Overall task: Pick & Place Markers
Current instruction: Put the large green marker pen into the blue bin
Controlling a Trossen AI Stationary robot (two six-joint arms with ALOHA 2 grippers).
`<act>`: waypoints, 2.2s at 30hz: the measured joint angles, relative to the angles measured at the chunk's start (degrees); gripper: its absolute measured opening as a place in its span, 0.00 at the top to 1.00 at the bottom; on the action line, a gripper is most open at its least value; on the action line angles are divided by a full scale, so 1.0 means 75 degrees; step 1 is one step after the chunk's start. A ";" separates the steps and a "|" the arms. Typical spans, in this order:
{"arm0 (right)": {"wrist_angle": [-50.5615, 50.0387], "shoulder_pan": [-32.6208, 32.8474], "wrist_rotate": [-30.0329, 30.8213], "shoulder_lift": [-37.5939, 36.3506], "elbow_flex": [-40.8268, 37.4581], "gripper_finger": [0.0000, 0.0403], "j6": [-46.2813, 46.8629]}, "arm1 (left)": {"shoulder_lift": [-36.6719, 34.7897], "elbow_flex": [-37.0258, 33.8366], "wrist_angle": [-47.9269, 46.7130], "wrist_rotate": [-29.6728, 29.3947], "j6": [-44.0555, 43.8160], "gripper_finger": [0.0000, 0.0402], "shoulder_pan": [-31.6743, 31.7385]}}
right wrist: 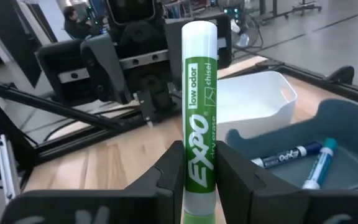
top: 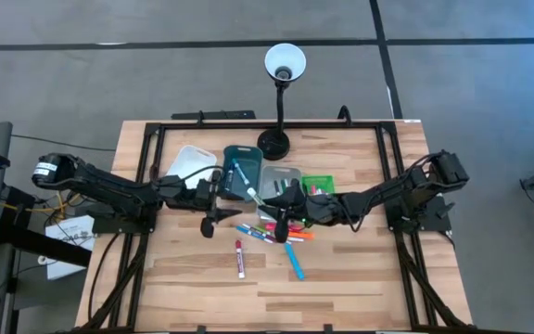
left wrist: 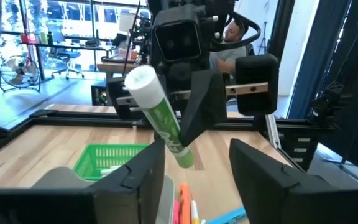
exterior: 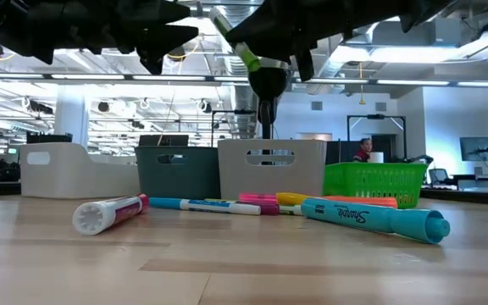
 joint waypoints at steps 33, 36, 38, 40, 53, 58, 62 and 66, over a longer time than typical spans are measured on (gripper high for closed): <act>0.0219 -0.0223 -0.0220 0.1501 0.1440 0.81 -0.1758 | 0.0001 -0.0032 0.0066 -0.0035 -0.0215 0.84 0.0117; -0.0010 -0.0251 -0.0150 0.1495 0.1443 0.75 -0.1733 | 0.0001 -0.0032 0.0053 -0.0068 -0.0194 0.84 0.0118; -0.0114 -0.0251 -0.0124 0.1495 0.1443 0.72 -0.1734 | 0.0001 -0.0032 0.0053 -0.0069 -0.0194 0.84 0.0117; -0.0190 -0.0251 -0.0090 0.1495 0.1440 0.68 -0.1733 | 0.0001 -0.0032 0.0051 -0.0052 -0.0197 0.84 0.0117; -0.3637 0.0625 0.1359 -0.0209 0.1427 0.48 -0.0926 | -0.0004 -0.0032 -0.1029 -0.2166 -0.0208 0.83 0.0955; -0.4211 0.1167 0.1313 -0.0495 0.1428 0.46 0.0030 | -0.0004 -0.0032 -0.1404 -0.2127 -0.0355 0.82 0.2149; -0.4232 0.1557 0.1311 -0.0504 0.1425 0.46 0.0073 | -0.0003 -0.0032 -0.2247 -0.1326 -0.1083 0.81 0.3023; -0.4213 0.1813 0.1327 -0.0504 0.1425 0.46 0.0206 | 0.0181 -0.0032 -0.2785 -0.0460 -0.1913 0.81 0.3589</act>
